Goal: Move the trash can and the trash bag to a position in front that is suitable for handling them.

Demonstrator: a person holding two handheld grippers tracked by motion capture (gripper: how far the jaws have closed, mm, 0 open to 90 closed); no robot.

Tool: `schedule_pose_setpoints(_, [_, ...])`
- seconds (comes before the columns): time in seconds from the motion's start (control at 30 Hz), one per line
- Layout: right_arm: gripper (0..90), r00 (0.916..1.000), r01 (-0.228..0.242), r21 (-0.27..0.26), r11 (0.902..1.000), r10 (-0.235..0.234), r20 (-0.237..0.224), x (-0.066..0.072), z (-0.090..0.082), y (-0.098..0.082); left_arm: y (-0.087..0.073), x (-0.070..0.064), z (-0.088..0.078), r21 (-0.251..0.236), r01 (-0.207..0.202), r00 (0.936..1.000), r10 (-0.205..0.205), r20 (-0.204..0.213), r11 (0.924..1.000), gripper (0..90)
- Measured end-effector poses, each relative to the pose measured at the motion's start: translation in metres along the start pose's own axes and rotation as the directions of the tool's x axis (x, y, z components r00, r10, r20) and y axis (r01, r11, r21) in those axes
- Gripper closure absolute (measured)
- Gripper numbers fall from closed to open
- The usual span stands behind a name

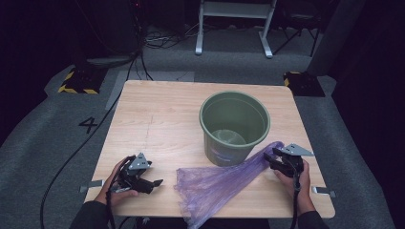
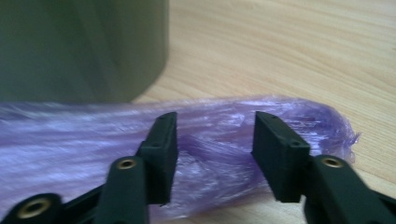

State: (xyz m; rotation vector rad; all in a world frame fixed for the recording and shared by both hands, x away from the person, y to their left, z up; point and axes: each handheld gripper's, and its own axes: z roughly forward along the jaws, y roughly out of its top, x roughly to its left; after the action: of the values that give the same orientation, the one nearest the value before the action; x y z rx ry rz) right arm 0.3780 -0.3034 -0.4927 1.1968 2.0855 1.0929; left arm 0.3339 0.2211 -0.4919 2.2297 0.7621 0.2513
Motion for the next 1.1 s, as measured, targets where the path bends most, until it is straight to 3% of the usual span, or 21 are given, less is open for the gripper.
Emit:
schedule_pose_setpoints(0.07, [46.2,0.9999,-0.010,-0.013,0.9999,0.010,-0.012,0.001,-0.004,0.000,0.006,-0.007,-0.001,-0.024,0.004,1.0000,-0.004,-0.002,0.9997,15.9])
schedule_pose_setpoints(0.1, [43.6,0.9999,-0.007,-0.015,0.9999,0.007,-0.009,0.002,-0.006,0.000,0.012,-0.016,-0.003,-0.063,-0.012,0.9996,0.013,0.026,0.9979,15.8])
schedule_pose_setpoints(0.2, [41.7,0.9999,-0.010,-0.005,0.9999,0.010,-0.012,0.002,-0.005,-0.002,0.019,-0.026,-0.002,-0.094,-0.020,0.9991,0.023,0.036,0.9954,15.6])
schedule_pose_setpoints(0.23, [41.0,0.9999,-0.011,0.007,0.9999,0.011,-0.011,0.002,-0.002,-0.002,0.025,-0.035,0.003,-0.110,-0.025,0.9976,0.031,0.061,0.9936,15.6])
schedule_pose_setpoints(0.3, [40.9,0.9999,-0.010,0.012,0.9999,0.010,-0.013,0.002,-0.001,-0.003,0.028,-0.039,0.007,-0.101,-0.037,0.9964,0.045,0.072,0.9942,15.6])
schedule_pose_setpoints(0.47, [40.3,0.9998,-0.004,0.022,0.9998,0.004,-0.019,0.004,0.002,-0.003,0.035,-0.053,0.030,-0.039,-0.111,0.9858,0.115,0.122,0.9931,15.8])
schedule_pose_setpoints(0.6, [39.4,0.9998,0.001,0.037,0.9993,-0.001,-0.021,0.005,0.005,-0.004,0.036,-0.055,0.045,0.011,-0.143,0.9811,0.140,0.133,0.9897,15.8])
schedule_pose_setpoints(0.83, [36.0,0.9998,0.008,0.036,0.9993,-0.008,-0.017,0.006,0.006,-0.004,0.039,-0.055,0.057,0.031,-0.168,0.9783,0.163,0.129,0.9853,16.9])
schedule_pose_setpoints(0.97, [32.2,0.9999,0.008,0.025,0.9997,-0.008,0.012,0.006,0.004,-0.003,0.041,-0.049,0.058,0.014,-0.178,0.9767,0.175,0.125,0.9840,23.3])
schedule_pose_setpoints(1.03, [29.7,0.9991,0.004,0.026,0.9997,-0.005,0.043,0.005,0.003,-0.003,0.041,-0.045,0.057,0.011,-0.169,0.9785,0.166,0.122,0.9856,30.4])
schedule_pose_setpoints(1.07, [28.0,0.9983,-0.007,0.021,0.9998,0.005,0.058,0.003,0.003,-0.004,0.041,-0.043,0.056,0.008,-0.175,0.9775,0.173,0.121,0.9846,38.5])
schedule_pose_setpoints(1.1, [28.0,0.9983,-0.007,0.021,0.9998,0.005,0.058,0.003,0.003,-0.004,0.041,-0.041,0.056,0.004,-0.175,0.9775,0.173,0.121,0.9846,38.5])
